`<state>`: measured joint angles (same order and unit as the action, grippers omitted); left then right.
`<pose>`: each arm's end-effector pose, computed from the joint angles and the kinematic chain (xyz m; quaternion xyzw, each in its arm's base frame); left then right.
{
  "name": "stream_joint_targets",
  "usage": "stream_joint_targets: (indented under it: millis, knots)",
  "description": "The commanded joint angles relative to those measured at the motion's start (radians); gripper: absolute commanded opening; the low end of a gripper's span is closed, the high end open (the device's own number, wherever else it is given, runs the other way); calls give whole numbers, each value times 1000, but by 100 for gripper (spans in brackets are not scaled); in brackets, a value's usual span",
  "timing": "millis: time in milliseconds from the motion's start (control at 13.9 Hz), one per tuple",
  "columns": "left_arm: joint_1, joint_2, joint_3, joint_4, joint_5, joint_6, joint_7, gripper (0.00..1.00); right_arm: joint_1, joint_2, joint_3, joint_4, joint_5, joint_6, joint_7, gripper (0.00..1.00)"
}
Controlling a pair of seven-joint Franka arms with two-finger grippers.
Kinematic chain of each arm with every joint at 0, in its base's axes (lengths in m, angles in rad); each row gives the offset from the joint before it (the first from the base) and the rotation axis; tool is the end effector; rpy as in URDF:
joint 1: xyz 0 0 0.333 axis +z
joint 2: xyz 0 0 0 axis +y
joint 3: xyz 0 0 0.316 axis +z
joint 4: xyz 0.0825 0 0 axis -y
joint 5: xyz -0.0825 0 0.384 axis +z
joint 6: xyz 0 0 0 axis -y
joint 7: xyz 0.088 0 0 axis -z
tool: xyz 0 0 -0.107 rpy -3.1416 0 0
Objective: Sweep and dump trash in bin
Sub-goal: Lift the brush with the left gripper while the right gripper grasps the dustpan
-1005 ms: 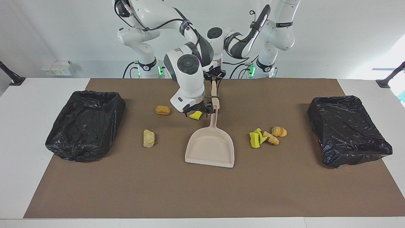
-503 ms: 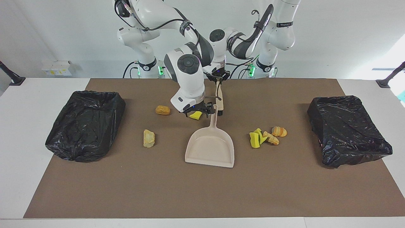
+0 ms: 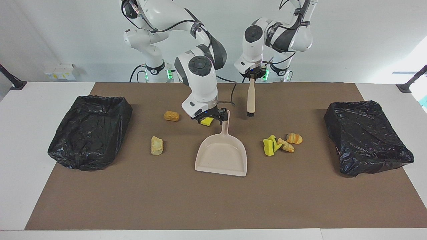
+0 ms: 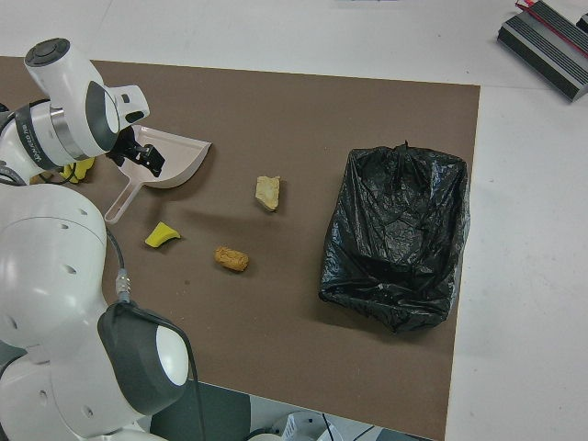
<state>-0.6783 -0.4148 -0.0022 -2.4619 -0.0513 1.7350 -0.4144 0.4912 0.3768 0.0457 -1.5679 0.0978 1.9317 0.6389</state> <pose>0.2910 -0.2416 0.4240 -0.9799 0.1228 0.1451 0.0604 0.5718 0.3439 0.4255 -0.9961 0.0700 0.0353 0.0414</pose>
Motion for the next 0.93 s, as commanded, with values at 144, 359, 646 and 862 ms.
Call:
stream_joint_targets:
  millis: [144,359,646,862]
  knots:
    - [293,-56,-9,61,51,-101,248,0,82,50,-1,-12,3,78,108,100]
    - [500,-9,-9,73,59,19,467,0,122,63,-3,-72,-9,162,114,88]
    - [611,143,-9,227,77,60,531,0,125,56,-1,-112,-47,156,85,70]
    - [669,217,-9,271,77,125,525,0,129,54,-1,-110,-87,139,81,49]
